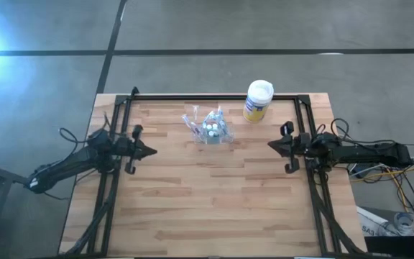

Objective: Pick & Place toothbrushing station
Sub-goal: Return to Home Position

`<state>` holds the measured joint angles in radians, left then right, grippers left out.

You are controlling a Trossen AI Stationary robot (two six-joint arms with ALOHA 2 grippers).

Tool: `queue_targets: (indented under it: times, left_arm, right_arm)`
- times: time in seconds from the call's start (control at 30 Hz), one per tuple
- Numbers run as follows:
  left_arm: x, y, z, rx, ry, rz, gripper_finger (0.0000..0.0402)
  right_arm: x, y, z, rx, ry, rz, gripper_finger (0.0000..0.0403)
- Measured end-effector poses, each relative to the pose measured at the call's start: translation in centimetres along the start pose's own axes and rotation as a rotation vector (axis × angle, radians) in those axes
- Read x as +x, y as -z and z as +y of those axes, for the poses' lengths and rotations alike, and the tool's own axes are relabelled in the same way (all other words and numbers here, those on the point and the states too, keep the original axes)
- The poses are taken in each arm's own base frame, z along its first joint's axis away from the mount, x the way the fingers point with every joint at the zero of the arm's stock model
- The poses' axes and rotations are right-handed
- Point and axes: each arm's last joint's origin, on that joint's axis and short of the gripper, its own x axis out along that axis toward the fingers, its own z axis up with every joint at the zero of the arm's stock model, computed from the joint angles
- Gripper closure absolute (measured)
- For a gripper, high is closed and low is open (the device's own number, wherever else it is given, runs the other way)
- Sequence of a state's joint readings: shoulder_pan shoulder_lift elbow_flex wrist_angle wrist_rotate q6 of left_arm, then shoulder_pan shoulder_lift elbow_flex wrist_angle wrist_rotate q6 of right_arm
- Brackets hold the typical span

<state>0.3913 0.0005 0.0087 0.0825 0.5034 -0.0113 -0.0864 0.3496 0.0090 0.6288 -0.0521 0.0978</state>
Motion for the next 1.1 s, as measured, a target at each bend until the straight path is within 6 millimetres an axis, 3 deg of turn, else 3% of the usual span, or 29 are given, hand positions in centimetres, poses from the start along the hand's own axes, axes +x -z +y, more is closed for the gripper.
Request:
queue_targets:
  times: [1.1]
  left_arm:
    - [0.02,0.04,-0.08,-0.057,0.031,0.000,0.0385]
  right_arm:
    - [0.15,0.33,-0.03,-0.009,0.003,0.029,0.0394]
